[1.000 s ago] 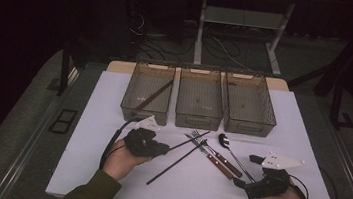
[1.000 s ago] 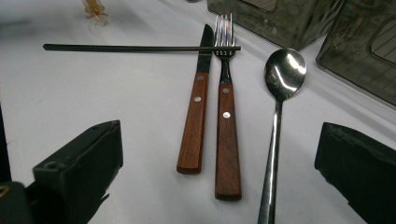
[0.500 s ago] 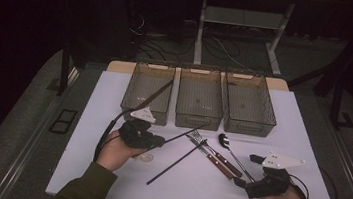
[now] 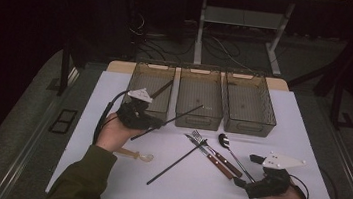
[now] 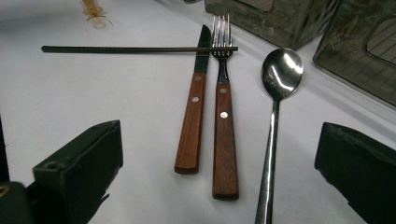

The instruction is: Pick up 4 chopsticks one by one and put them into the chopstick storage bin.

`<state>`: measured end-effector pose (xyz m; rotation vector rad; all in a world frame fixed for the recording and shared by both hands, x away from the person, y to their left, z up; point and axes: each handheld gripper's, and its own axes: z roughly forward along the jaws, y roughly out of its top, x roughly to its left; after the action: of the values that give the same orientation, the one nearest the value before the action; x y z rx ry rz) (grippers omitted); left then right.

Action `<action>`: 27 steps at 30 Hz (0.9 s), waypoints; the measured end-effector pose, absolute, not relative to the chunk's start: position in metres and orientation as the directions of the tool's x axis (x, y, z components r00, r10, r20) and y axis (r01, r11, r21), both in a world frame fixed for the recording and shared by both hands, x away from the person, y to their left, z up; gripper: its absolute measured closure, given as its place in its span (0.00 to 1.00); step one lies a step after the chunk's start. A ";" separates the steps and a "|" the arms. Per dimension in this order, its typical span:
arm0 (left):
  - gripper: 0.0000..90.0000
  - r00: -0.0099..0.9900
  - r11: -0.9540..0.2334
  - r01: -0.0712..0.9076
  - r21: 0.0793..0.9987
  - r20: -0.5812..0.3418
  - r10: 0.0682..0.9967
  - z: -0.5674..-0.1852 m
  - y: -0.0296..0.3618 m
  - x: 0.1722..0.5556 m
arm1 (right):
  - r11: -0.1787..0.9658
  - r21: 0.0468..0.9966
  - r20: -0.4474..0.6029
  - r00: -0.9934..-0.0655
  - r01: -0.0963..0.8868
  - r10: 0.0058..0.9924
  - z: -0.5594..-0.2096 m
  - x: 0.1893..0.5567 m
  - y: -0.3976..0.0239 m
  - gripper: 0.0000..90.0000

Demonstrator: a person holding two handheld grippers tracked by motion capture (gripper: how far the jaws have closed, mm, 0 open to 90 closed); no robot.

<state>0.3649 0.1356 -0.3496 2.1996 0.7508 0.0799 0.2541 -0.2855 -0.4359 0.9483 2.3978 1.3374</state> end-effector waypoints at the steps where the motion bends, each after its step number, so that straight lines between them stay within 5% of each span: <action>1: 0.95 0.817 -0.506 0.496 0.706 -0.183 0.546 -0.348 0.136 0.368 | 0.371 0.826 0.103 -0.762 0.423 0.639 -0.436 0.254 -0.285 0.01; 27: 0.95 0.696 -0.414 0.587 0.695 -0.173 0.697 -0.331 0.157 0.438 | 0.367 0.828 0.105 -0.760 0.424 0.641 -0.436 0.254 -0.286 0.01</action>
<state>0.4375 0.1567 -0.3314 2.1372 0.9775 0.1826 0.2540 -0.2861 -0.4359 0.9520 2.3939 1.3415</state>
